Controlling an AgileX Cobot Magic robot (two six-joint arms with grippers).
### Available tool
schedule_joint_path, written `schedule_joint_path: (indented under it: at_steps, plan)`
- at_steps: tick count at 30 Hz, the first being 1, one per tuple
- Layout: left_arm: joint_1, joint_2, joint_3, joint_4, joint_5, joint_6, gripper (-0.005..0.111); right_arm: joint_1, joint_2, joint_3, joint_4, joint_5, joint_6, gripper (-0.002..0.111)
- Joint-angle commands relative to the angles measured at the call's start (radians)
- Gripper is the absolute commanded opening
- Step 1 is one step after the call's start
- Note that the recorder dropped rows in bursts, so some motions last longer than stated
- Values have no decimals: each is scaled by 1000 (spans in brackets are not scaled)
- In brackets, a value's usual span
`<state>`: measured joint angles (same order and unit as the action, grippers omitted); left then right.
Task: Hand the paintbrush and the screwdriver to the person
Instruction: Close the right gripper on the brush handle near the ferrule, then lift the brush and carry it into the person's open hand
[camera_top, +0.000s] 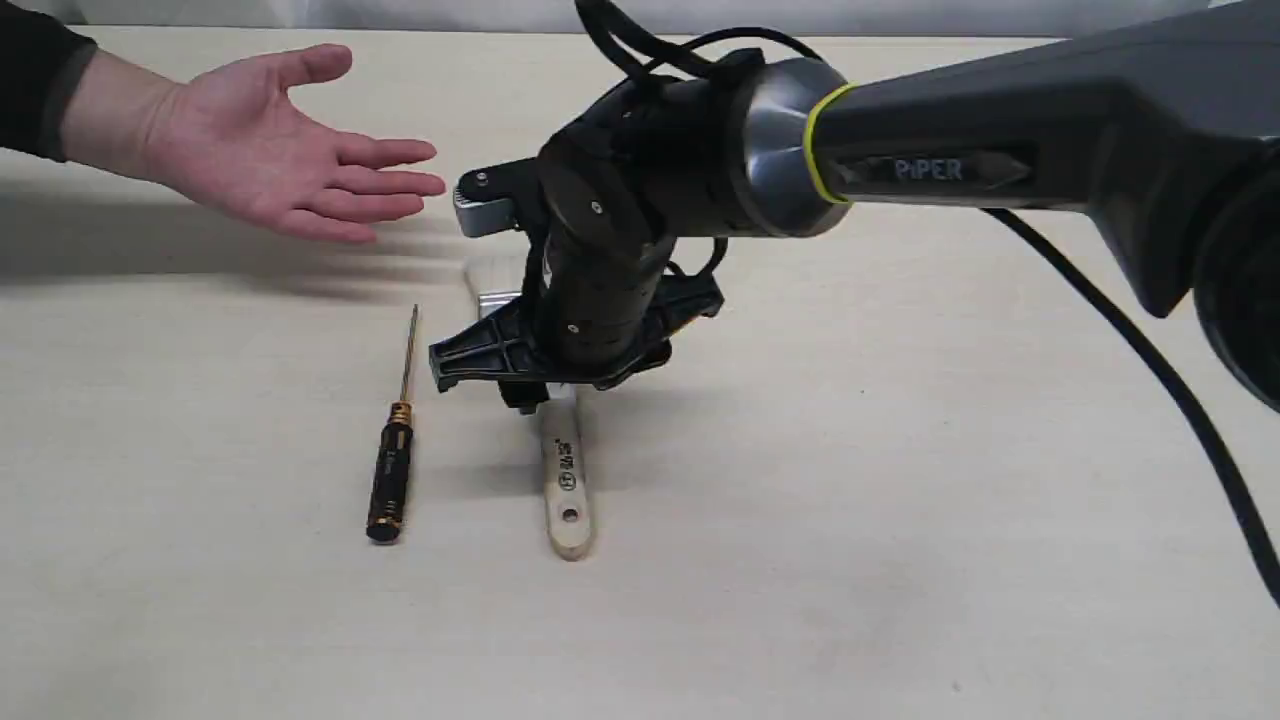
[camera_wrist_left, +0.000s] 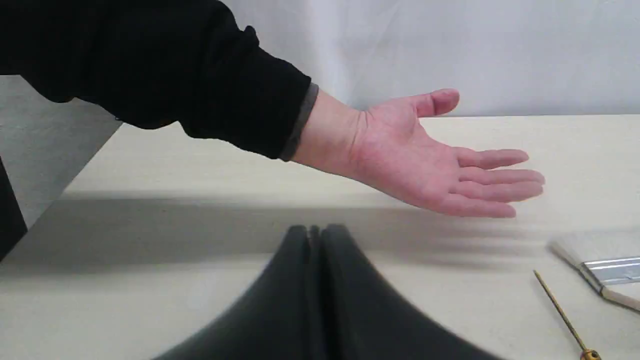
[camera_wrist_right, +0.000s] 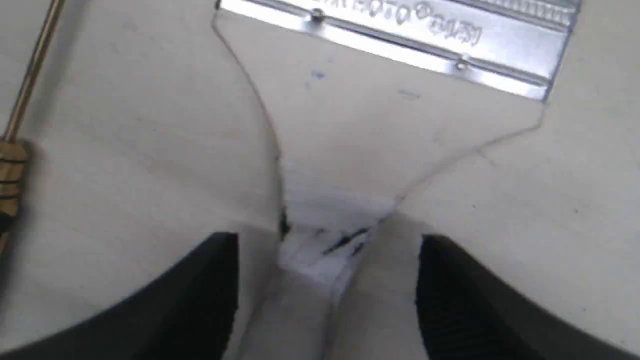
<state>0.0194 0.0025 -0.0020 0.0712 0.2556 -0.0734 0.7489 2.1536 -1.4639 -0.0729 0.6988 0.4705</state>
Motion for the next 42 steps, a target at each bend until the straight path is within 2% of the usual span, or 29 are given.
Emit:
schedule_joint_path:
  at_steps: [1,9,16,19,25,36,42]
  plan:
    - [-8,-2,2,-2,-6,-2,0,-3,17,-2,-7,2,23,56]
    - [-8,-2,2,-4,-4,-2,0,-3,95,-2,39,-4,13,52]
    - [-8,-2,2,-4,-4,-2,0,-3,104,-2,36,-14,6,16]
    - [-8,-2,2,-4,-4,-2,0,-3,102,-2,36,-17,-18,4]
    - [-8,-2,2,-4,-4,-2,0,-3,35,-2,39,-28,-48,4]
    - [-8,-2,2,-2,-4,-2,0,-3,-245,-2,63,-37,-75,4]
    - [-8,-2,2,-2,-8,-2,0,-3,-334,-2,183,-149,-183,4]
